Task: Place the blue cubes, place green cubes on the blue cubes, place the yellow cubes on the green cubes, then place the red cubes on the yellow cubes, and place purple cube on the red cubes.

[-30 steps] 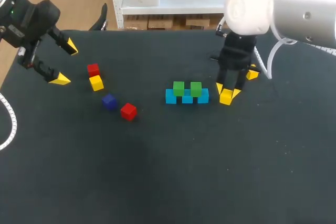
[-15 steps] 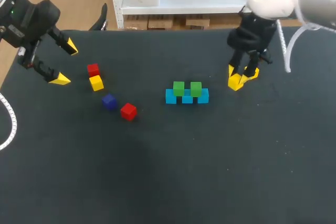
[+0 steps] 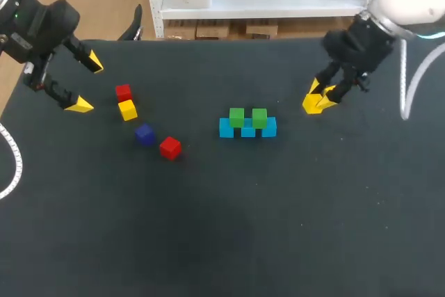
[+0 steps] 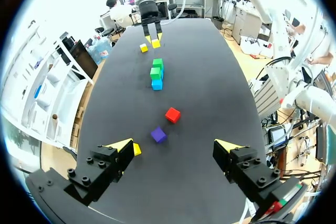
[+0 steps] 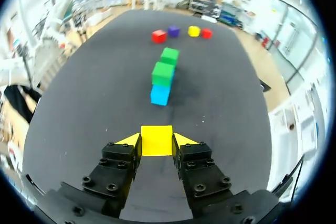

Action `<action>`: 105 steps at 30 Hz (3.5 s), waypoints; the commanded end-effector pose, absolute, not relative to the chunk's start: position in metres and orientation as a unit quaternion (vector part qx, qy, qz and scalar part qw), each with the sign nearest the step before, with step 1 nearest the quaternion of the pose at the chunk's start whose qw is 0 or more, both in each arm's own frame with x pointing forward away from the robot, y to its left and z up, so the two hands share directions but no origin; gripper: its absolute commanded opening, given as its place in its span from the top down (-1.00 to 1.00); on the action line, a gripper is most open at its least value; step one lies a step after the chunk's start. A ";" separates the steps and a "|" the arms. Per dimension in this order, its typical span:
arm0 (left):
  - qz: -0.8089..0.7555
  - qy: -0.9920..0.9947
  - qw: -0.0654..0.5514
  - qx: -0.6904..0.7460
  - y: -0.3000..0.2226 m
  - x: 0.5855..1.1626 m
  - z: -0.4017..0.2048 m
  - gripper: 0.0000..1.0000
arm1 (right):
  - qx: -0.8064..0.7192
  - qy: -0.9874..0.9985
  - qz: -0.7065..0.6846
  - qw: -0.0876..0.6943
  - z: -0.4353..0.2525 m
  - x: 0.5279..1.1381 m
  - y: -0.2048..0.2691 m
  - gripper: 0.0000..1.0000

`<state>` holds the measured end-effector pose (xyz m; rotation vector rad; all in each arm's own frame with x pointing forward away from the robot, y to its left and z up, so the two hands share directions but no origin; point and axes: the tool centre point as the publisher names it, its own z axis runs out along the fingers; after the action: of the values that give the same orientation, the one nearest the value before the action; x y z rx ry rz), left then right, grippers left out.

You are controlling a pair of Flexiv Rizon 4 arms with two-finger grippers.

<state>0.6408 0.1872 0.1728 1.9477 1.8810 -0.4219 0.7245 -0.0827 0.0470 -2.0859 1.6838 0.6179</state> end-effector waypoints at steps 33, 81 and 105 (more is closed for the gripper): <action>-0.151 0.671 0.200 0.697 0.188 0.641 0.173 -1.00 | -0.687 0.703 0.048 0.176 0.081 0.718 -0.033 1.00; -0.151 0.671 0.200 0.697 0.188 0.641 0.173 -1.00 | -0.688 0.700 0.072 0.178 0.074 0.699 0.056 1.00; -0.151 0.671 0.200 0.697 0.188 0.641 0.173 -1.00 | -0.679 0.713 0.069 0.162 0.068 0.697 0.054 1.00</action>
<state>0.6408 0.1872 0.1728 1.9476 1.8810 -0.4220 0.6957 0.0532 0.0685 -1.9363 2.0330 0.1939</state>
